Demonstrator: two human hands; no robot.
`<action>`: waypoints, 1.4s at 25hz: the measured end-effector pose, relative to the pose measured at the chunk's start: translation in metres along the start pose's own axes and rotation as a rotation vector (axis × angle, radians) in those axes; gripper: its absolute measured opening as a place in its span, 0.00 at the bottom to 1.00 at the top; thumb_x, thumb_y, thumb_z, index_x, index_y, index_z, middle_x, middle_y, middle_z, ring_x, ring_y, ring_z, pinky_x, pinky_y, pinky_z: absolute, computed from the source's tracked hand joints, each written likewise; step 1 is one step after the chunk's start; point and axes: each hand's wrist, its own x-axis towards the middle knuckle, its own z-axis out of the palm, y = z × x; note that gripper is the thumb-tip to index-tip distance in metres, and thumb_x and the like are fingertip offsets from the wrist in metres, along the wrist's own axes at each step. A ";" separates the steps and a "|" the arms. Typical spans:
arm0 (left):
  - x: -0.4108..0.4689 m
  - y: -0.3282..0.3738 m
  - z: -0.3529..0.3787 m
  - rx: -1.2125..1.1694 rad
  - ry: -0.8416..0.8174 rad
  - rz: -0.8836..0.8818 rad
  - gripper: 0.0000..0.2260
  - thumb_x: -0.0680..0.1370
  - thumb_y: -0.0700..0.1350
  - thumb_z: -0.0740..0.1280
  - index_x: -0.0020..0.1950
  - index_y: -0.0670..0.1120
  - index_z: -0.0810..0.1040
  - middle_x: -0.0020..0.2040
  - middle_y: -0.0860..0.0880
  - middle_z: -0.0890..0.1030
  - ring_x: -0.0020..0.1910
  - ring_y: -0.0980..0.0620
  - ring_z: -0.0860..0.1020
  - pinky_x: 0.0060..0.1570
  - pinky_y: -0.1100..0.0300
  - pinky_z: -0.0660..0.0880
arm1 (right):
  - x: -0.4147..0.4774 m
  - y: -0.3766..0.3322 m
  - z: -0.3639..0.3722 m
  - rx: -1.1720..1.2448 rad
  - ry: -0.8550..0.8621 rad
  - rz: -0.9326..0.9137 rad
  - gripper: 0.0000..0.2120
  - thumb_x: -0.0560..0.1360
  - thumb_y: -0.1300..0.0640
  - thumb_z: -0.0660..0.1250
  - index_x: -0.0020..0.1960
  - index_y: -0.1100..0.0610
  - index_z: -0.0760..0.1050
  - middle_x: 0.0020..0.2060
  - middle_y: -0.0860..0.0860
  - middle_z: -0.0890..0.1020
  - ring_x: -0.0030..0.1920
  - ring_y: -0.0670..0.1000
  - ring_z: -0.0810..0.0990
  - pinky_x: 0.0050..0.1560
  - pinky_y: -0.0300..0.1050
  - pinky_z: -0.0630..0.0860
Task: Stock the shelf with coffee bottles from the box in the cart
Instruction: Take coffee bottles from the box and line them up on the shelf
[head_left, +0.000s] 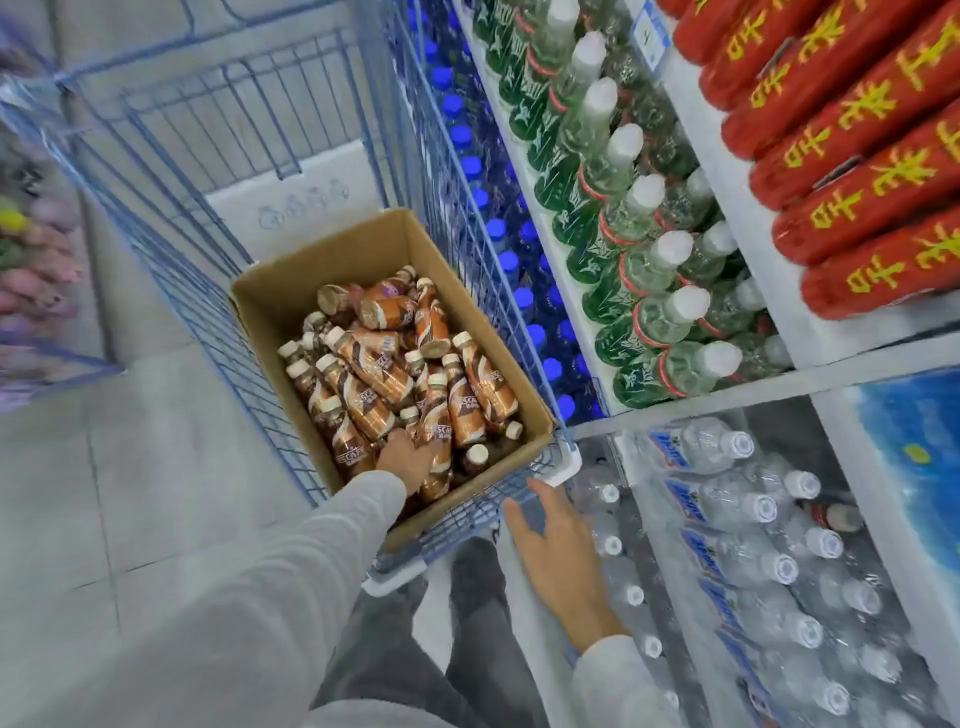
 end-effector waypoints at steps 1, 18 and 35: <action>0.009 0.002 0.007 -0.039 -0.001 0.010 0.39 0.77 0.62 0.68 0.80 0.41 0.60 0.77 0.40 0.67 0.74 0.37 0.67 0.74 0.47 0.64 | 0.009 -0.001 -0.001 -0.014 -0.007 -0.016 0.24 0.81 0.39 0.61 0.75 0.47 0.68 0.73 0.46 0.73 0.73 0.50 0.69 0.72 0.51 0.68; -0.095 -0.040 -0.049 -0.724 0.146 0.058 0.20 0.75 0.54 0.75 0.64 0.53 0.77 0.54 0.54 0.85 0.51 0.55 0.84 0.48 0.61 0.80 | 0.172 -0.033 0.070 0.063 -0.174 0.263 0.29 0.78 0.50 0.66 0.75 0.59 0.65 0.71 0.57 0.72 0.69 0.61 0.72 0.70 0.53 0.68; -0.144 -0.042 -0.076 -0.658 0.141 0.159 0.21 0.76 0.51 0.74 0.67 0.51 0.75 0.56 0.55 0.82 0.52 0.57 0.81 0.39 0.70 0.78 | 0.162 -0.041 0.094 0.256 -0.172 0.191 0.35 0.70 0.40 0.74 0.73 0.53 0.71 0.68 0.52 0.77 0.67 0.56 0.75 0.72 0.58 0.70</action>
